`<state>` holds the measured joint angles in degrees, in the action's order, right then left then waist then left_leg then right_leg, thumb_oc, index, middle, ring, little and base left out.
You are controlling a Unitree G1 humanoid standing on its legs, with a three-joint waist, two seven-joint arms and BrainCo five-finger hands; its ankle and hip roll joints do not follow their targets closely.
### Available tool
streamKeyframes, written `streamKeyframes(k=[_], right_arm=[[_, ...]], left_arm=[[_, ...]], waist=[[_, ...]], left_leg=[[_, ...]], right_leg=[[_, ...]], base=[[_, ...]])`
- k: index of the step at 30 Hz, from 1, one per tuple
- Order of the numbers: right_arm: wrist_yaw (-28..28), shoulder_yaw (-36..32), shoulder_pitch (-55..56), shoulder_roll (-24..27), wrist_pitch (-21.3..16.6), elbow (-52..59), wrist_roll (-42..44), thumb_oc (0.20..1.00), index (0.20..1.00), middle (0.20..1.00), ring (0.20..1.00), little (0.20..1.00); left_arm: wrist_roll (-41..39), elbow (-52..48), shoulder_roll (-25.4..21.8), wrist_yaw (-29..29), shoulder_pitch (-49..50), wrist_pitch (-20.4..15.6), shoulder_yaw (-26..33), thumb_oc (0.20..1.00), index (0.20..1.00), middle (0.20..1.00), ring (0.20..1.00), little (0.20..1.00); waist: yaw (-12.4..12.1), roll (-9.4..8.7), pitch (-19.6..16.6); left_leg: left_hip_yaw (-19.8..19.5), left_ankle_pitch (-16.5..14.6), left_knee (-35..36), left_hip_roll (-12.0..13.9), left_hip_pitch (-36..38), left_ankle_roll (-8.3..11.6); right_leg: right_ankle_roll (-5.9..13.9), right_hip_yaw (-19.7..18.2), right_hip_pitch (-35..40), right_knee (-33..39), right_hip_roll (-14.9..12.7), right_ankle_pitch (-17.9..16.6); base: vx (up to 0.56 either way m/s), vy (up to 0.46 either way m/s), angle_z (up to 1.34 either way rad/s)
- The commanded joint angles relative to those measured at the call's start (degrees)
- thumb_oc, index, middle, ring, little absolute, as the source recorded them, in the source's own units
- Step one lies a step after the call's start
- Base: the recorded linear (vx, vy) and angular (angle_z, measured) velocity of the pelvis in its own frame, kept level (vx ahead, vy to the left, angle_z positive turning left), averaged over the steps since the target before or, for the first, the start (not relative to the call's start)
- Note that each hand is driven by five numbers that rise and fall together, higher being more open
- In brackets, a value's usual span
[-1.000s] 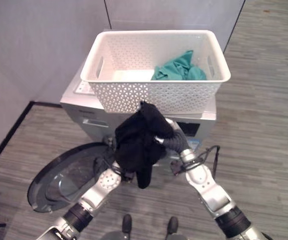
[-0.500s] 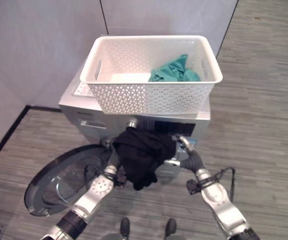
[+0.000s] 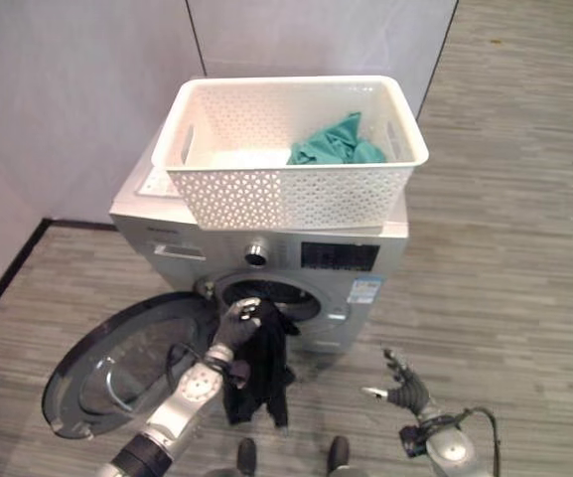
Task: Grab the laundry basket,head to the washer,open it,put in the laundry and shut it.
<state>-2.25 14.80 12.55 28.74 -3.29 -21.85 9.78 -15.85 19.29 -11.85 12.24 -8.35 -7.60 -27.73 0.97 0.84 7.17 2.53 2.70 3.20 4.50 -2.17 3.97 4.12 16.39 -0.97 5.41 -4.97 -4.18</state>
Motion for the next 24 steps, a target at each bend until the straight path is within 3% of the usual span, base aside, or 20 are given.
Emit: streamKeyframes(k=[1, 13, 19, 24], right_arm=[[-1.0, -0.9, -1.1, -0.7, -1.1, 0.0, -1.6, 1.000, 1.000, 1.000, 1.000, 1.000], [-2.0, 0.8, -3.2, -5.5, -0.8, -8.4, 3.1, 1.000, 1.000, 1.000, 1.000, 1.000], [-2.2, 2.7, -4.7, -7.4, -1.4, -9.9, 8.7, 1.000, 1.000, 1.000, 1.000, 1.000], [-3.2, 1.7, -6.8, -10.6, -1.4, -19.7, 16.0, 1.000, 1.000, 1.000, 1.000, 1.000]], left_arm=[[-1.4, 1.9, 1.9, -1.3, -4.4, -5.3, 0.7, 0.200, 0.200, 0.200, 0.200, 0.200], [-9.2, 7.5, 6.1, -1.1, -5.7, -4.8, -1.0, 0.200, 0.200, 0.200, 0.200, 0.200], [-16.2, 11.9, 9.2, 0.9, -9.6, -5.6, 0.0, 0.200, 0.200, 0.200, 0.200, 0.200], [-20.6, 16.6, 11.4, 2.6, -14.3, -6.3, 1.6, 0.200, 0.200, 0.200, 0.200, 0.200]], waist=[[0.9, -2.44, -1.5], [1.3, -2.49, 0.5], [1.7, -3.52, 2.9], [2.4, -4.56, 4.6]], left_leg=[[3.8, 3.1, 1.8, -2.3, -4.9, -0.40], [3.9, 3.4, 1.8, -2.3, -6.1, -0.57], [4.7, 3.9, 1.8, -1.6, -7.9, -0.52], [5.3, 4.2, 1.8, -1.1, -9.6, -0.45]], right_leg=[[0.01, 0.1, 5.2, -0.4, 1.6, 8.1], [0.04, -0.4, 3.6, -0.6, 1.8, 7.8], [-0.26, -1.2, 0.4, -1.7, 2.1, 7.4], [-0.36, -2.2, -2.5, -2.6, 2.3, 7.1]], base=[[0.00, 0.000, -0.06], [-0.01, 0.001, 0.00], [-0.07, 0.001, -0.07], [-0.06, -0.005, -0.09]])
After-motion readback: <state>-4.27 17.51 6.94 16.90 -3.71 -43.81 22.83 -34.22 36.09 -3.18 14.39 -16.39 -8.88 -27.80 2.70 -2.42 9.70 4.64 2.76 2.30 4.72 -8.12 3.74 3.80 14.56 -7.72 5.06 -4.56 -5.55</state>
